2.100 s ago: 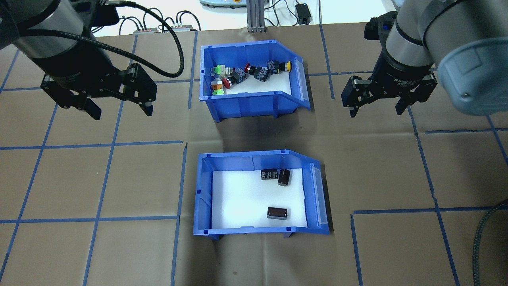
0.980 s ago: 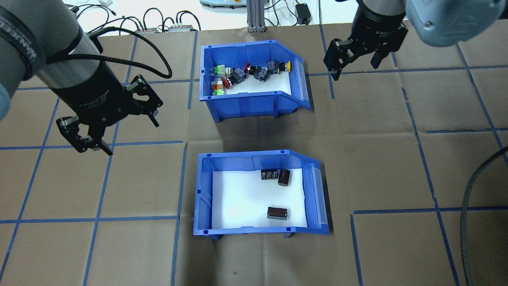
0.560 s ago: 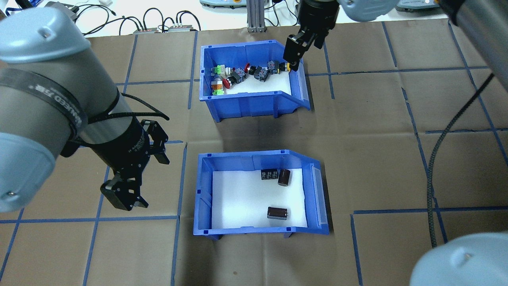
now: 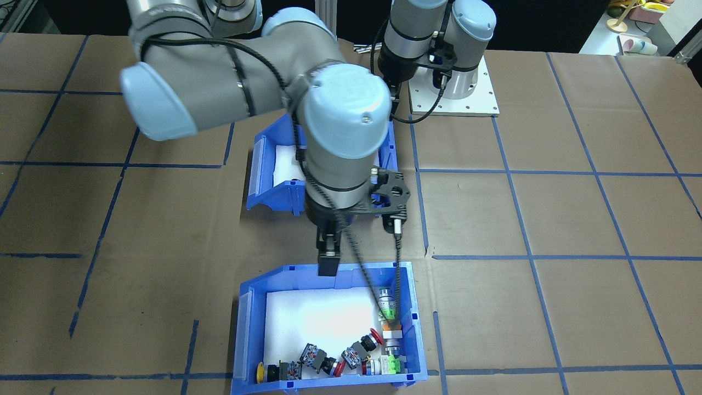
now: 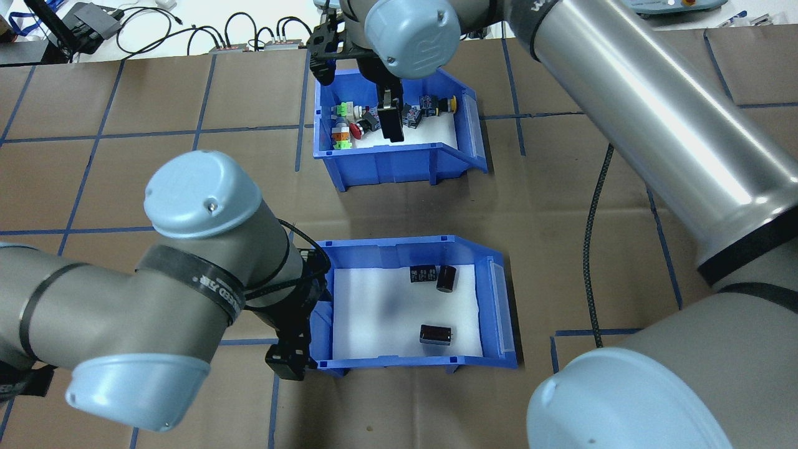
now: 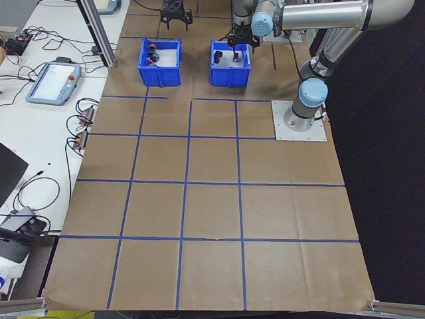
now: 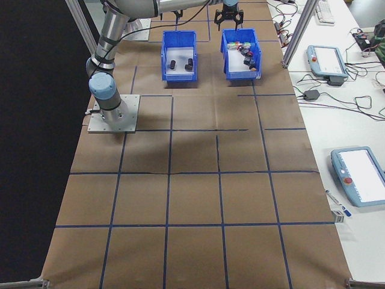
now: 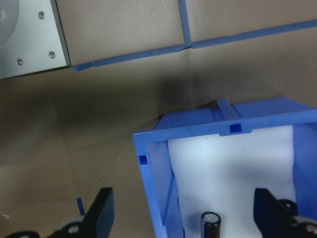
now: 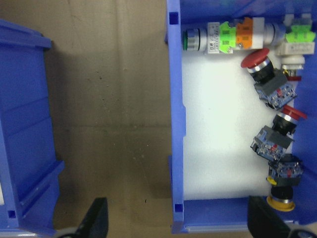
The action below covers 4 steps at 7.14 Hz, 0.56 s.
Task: Place battery box in front
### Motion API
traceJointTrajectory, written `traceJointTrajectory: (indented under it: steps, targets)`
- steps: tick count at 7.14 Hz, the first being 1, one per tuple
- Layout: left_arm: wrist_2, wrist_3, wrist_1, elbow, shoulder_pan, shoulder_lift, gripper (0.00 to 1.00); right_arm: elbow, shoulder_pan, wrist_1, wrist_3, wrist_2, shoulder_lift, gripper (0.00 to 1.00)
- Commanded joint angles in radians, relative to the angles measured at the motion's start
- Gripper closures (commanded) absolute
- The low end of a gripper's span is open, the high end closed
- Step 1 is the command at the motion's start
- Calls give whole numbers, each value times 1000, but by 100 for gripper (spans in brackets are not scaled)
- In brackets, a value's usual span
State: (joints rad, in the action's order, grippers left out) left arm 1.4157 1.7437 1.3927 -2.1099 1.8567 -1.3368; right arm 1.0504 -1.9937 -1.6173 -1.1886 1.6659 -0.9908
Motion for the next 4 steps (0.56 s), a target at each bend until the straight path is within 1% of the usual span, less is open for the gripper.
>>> traceJointTrajectory:
  steps: [1,2,3,4]
  targets:
    - [-136,89,-160,-83,19,-15,0,-3,-24,-9,-26,12,29,0]
    - [-138,89,-240,-146,22,-21,0,-1,-24,-10,-23,2,43,0]
    - [-138,96,-344,-198,27,-15,0,-3,-24,-15,-25,2,78,0]
    - [-136,96,-366,-206,29,-22,0,-1,-25,-56,-28,2,112,0]
